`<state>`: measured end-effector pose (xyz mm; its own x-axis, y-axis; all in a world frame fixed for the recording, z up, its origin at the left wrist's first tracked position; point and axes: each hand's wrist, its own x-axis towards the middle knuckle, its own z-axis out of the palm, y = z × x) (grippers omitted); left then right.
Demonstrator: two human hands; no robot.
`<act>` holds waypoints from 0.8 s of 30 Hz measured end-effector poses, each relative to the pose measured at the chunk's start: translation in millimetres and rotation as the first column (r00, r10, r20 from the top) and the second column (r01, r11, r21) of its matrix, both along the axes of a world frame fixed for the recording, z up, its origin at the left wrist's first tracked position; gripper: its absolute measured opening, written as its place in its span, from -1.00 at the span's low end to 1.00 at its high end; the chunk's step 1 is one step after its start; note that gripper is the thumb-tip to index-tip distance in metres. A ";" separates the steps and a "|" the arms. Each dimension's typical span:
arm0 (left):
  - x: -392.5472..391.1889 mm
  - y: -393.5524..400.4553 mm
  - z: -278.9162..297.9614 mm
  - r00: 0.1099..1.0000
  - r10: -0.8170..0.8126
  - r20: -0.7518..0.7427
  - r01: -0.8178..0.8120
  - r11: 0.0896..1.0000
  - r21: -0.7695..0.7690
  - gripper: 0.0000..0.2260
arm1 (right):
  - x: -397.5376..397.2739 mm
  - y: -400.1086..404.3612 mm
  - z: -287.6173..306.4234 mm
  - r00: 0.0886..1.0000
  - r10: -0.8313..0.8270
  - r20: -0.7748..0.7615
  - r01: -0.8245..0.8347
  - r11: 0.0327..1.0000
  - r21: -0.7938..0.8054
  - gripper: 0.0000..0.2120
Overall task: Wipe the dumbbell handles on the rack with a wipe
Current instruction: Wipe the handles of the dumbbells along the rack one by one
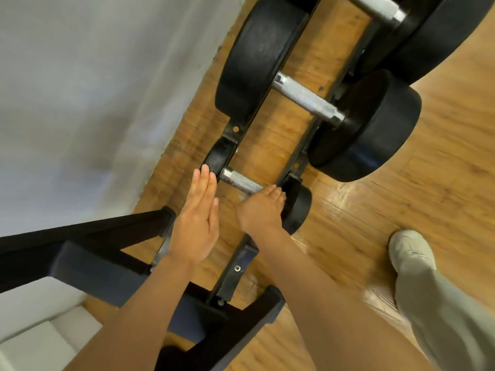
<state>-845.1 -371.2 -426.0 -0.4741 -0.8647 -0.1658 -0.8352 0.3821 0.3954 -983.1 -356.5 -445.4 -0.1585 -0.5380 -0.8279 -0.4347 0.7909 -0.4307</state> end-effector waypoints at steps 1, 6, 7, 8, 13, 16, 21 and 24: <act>0.5 0.0 -0.2 1.000 -0.006 0.001 0.006 1.000 -0.005 -0.56 | 0.7 -0.6 -1.8 0.999 -0.039 0.007 0.039 0.999 -0.022 -0.28; 3.8 -1.5 -1.5 0.999 -0.039 0.023 0.039 0.999 -0.024 -0.55 | -3.5 16.8 -12.1 0.998 0.005 -0.059 -0.021 0.961 -0.275 -0.38; 5.2 -2.3 -1.5 0.999 -0.047 0.024 0.047 0.998 -0.030 -0.55 | -4.1 15.8 -11.7 1.000 0.015 -0.023 -0.022 0.939 -0.342 -0.40; 7.1 -4.0 -1.7 0.998 -0.059 0.019 0.059 0.998 -0.033 -0.55 | -4.0 12.6 -10.9 0.999 0.044 0.016 -0.033 0.909 -0.417 -0.40; 17.1 -12.6 0.5 0.989 -0.145 0.010 0.145 0.989 -0.004 -0.54 | 4.3 0.0 -18.8 0.969 0.244 -0.048 -0.217 0.735 -0.642 -0.33; 17.8 -13.7 3.0 0.988 -0.153 0.018 0.152 0.988 0.011 -0.54 | 6.8 31.4 -32.4 0.948 0.247 -0.200 -0.317 0.702 -0.638 -0.27; 17.6 -11.3 -1.1 0.991 -0.132 -0.027 0.132 0.991 0.016 -0.55 | 16.5 49.8 -37.5 0.996 0.032 -0.080 -0.076 0.760 -0.645 -0.30; 18.9 -12.9 -1.7 0.987 -0.152 -0.050 0.153 0.988 0.021 -0.55 | 14.7 20.8 -32.5 0.972 0.164 -0.171 -0.237 0.701 -0.673 -0.26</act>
